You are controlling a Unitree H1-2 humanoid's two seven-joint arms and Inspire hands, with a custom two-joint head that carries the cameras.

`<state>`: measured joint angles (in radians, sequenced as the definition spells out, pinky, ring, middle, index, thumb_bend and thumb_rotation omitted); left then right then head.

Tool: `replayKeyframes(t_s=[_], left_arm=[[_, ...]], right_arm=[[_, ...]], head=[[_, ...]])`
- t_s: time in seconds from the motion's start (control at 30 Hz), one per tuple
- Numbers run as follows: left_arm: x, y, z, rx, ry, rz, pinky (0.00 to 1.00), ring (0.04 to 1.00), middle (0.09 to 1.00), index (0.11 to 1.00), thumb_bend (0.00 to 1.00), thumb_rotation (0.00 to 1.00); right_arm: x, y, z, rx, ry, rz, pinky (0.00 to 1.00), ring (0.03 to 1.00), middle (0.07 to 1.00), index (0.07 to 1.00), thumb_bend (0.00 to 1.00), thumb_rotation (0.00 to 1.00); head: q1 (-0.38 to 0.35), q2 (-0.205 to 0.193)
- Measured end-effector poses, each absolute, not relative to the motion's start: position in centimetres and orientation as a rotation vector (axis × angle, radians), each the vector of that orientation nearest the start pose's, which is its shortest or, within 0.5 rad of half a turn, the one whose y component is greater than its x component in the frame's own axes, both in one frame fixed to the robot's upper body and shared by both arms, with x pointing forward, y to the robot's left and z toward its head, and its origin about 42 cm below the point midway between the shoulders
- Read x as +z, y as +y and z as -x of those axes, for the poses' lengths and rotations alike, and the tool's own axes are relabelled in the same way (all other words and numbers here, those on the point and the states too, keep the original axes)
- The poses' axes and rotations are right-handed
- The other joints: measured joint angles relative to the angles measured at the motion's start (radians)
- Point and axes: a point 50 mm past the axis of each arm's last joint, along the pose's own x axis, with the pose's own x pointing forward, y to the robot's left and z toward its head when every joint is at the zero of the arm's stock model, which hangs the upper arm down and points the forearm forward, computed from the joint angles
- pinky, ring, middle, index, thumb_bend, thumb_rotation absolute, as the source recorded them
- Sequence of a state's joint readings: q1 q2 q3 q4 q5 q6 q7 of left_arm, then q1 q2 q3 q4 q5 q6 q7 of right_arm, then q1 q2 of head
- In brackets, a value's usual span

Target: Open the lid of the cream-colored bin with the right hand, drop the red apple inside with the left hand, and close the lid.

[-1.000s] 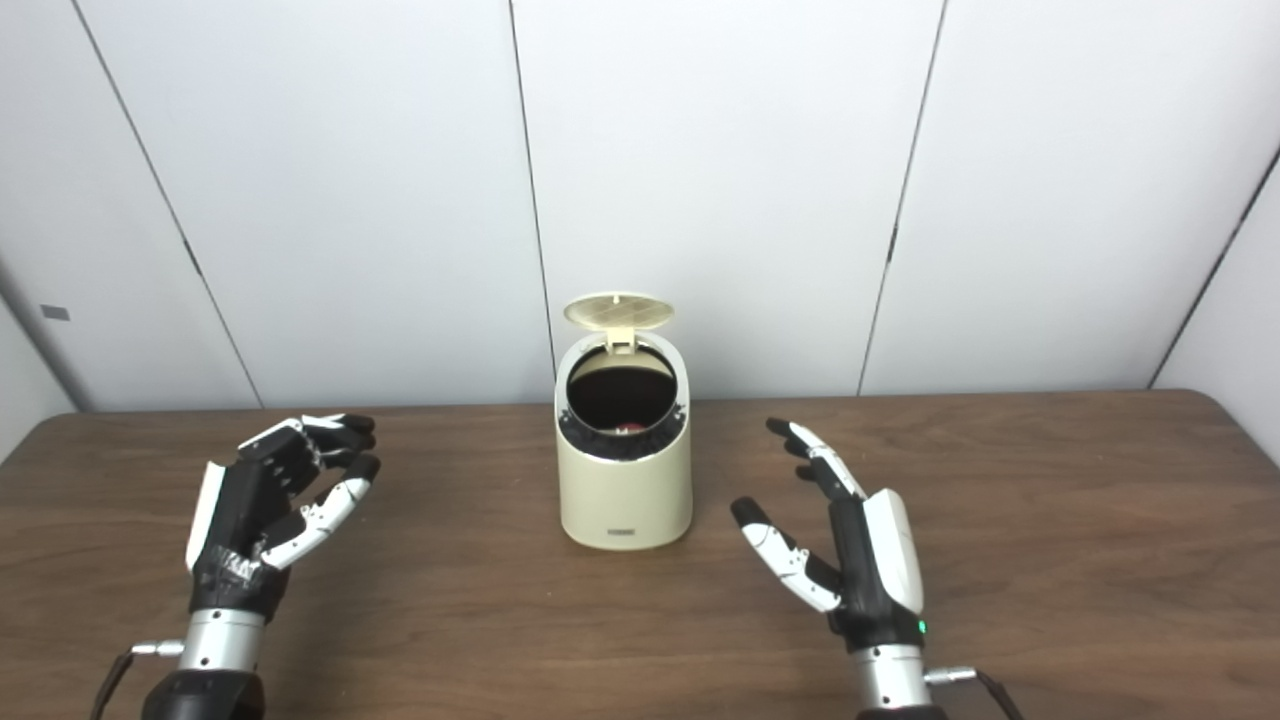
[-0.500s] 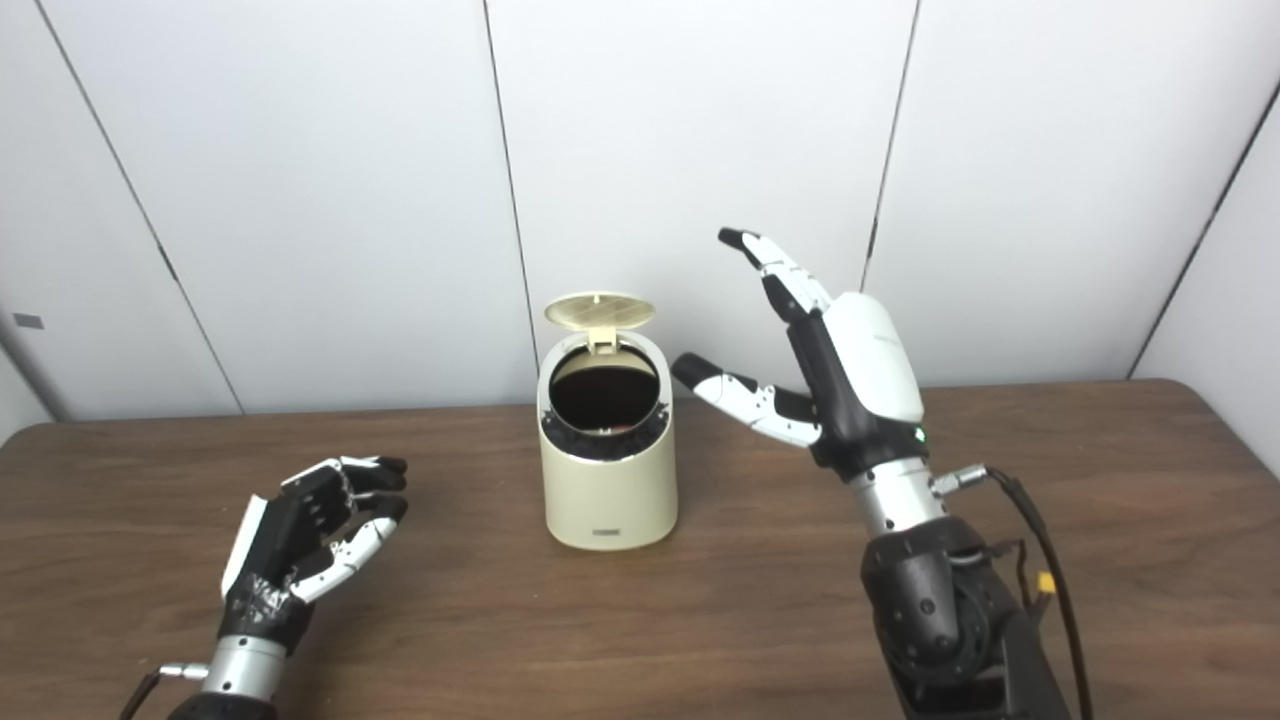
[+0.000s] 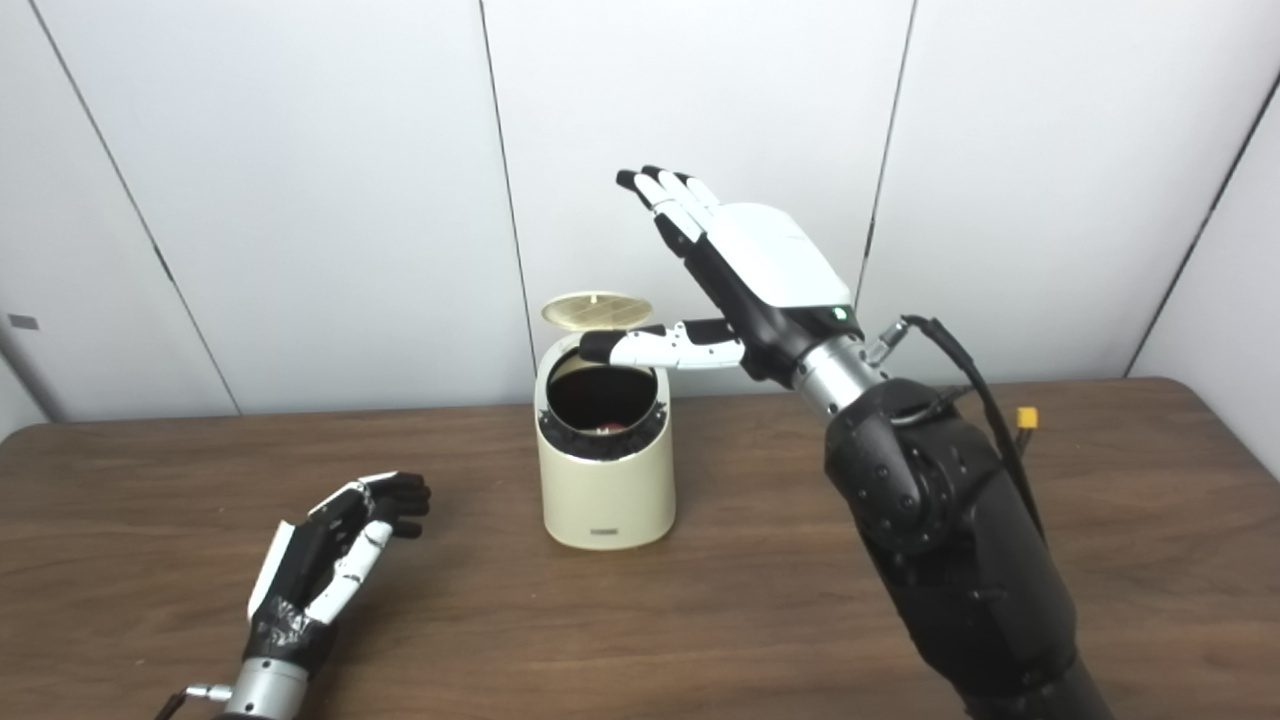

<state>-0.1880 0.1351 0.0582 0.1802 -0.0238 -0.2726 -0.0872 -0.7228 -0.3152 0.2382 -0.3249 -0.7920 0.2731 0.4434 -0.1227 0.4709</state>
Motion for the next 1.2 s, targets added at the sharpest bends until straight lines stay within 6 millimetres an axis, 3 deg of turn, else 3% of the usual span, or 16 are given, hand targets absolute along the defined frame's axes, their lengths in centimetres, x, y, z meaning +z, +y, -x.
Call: replayKeyframes(t_s=[0.17,0.63,0.8,1.0,1.2], left_arm=[[12.6,25.5,-34.3,-0.069,-0.294,-0.128,0.65,0.7,0.697,0.691,0.4,0.58],[12.7,24.8,-34.0,-0.066,-0.299,-0.124,0.65,0.701,0.697,0.68,0.4,0.55],[12.7,24.6,-33.9,-0.064,-0.291,-0.118,0.64,0.695,0.689,0.674,0.39,0.56],[12.6,24.3,-33.7,-0.066,-0.279,-0.121,0.64,0.694,0.686,0.671,0.39,0.58],[12.7,24.2,-33.7,-0.065,-0.279,-0.13,0.64,0.691,0.682,0.667,0.39,0.59]], right_arm=[[39.4,-15.5,-40.5,0.288,-0.549,1.277,0.9,0.995,0.978,0.947,0.87,0.97],[37.9,-13.4,-42.9,0.416,-0.402,1.352,0.88,0.975,0.956,0.915,0.88,0.94],[37.7,-13.2,-42.9,0.463,-0.35,1.364,0.93,0.992,0.97,0.932,0.87,0.96],[38.0,-13.7,-41.9,0.509,-0.315,1.359,0.9,0.981,0.956,0.919,0.87,0.95],[36.9,-14.5,-40.3,0.527,-0.282,1.332,0.87,0.984,0.951,0.915,0.85,0.91]], head=[[0.008,-0.002],[0.023,0.002],[0.026,0.009],[0.023,0.009],[0.023,0.014]])
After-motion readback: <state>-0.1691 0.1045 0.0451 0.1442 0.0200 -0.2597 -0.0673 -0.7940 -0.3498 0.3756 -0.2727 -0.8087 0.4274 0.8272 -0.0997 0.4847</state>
